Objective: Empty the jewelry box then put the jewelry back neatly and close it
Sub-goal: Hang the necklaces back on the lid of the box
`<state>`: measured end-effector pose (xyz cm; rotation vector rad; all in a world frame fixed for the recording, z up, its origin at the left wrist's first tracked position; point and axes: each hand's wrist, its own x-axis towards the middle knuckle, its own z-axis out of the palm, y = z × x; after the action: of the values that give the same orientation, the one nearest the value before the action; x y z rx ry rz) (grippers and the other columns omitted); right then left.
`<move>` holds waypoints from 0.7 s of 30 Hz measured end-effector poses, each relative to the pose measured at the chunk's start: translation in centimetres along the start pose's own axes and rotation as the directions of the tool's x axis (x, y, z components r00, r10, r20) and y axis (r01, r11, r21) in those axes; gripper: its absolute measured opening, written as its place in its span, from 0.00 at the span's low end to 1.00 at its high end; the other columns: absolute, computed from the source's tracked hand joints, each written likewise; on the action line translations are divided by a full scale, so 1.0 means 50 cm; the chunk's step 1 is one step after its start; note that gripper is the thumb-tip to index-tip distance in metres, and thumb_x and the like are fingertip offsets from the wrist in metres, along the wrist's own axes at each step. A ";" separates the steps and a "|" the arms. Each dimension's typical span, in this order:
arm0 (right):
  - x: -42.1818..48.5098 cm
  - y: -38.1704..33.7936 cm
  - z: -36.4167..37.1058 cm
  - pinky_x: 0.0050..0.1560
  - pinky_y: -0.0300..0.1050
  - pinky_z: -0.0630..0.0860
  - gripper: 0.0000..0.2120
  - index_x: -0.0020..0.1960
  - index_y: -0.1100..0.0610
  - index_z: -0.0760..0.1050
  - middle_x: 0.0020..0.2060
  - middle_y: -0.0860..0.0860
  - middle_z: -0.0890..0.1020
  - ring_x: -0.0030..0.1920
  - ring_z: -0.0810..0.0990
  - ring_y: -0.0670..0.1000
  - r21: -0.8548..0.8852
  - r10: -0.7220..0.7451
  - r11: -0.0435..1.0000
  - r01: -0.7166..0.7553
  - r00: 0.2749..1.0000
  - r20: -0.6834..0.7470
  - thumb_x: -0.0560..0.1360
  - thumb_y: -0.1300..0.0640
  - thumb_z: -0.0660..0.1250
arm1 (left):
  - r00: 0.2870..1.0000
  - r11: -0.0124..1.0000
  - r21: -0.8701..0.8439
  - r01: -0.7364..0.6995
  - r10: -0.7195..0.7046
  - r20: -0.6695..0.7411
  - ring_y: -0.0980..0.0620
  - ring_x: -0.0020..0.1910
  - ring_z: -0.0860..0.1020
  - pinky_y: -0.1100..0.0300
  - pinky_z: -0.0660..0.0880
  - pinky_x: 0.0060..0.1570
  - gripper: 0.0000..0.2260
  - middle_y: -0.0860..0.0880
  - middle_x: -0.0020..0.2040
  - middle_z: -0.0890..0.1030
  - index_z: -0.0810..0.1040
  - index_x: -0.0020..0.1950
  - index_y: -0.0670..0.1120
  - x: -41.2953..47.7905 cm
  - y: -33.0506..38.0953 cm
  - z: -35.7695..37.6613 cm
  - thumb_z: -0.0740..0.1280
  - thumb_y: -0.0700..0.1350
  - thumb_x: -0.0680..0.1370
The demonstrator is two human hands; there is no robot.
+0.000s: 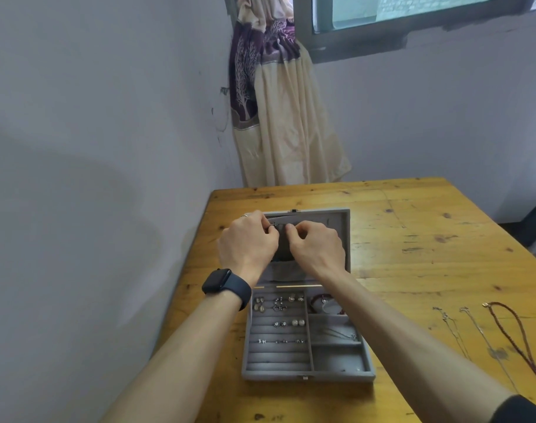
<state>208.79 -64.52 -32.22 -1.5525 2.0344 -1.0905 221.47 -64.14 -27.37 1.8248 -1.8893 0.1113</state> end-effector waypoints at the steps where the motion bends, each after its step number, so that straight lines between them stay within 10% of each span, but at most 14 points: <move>1: 0.000 -0.002 -0.001 0.47 0.49 0.77 0.18 0.47 0.47 0.82 0.43 0.49 0.85 0.48 0.82 0.57 -0.010 0.009 1.000 -0.009 1.000 -0.006 0.78 0.38 0.59 | 1.000 1.000 0.010 0.006 -0.006 -0.003 0.49 0.42 0.80 0.59 0.74 0.36 0.07 0.53 0.45 0.83 0.80 0.49 0.54 0.000 0.001 0.000 0.65 0.54 0.78; 9: -0.001 0.000 0.000 0.45 0.49 0.78 0.18 0.46 0.49 0.82 0.41 0.50 0.84 0.45 0.82 0.57 -0.111 -0.016 0.994 0.015 1.000 -0.008 0.77 0.39 0.59 | 0.998 0.995 0.077 -0.058 0.059 -0.016 0.48 0.43 0.81 0.59 0.70 0.35 0.06 0.53 0.46 0.83 0.79 0.52 0.55 -0.003 0.002 0.017 0.63 0.52 0.80; 21: -0.027 0.119 0.035 0.33 0.47 0.74 0.11 0.46 0.53 0.81 0.40 0.49 0.81 0.41 0.76 0.56 -0.358 -0.470 0.833 0.422 0.881 -0.055 0.80 0.49 0.63 | 0.988 0.988 -0.030 -0.154 0.155 0.024 0.51 0.54 0.78 0.56 0.77 0.42 0.13 0.57 0.56 0.82 0.81 0.62 0.58 -0.030 -0.018 0.047 0.63 0.50 0.80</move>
<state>206.56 -63.30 -38.02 -2.2779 2.0864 -1.0679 221.60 -63.78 -30.26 1.6674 -2.0394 0.1137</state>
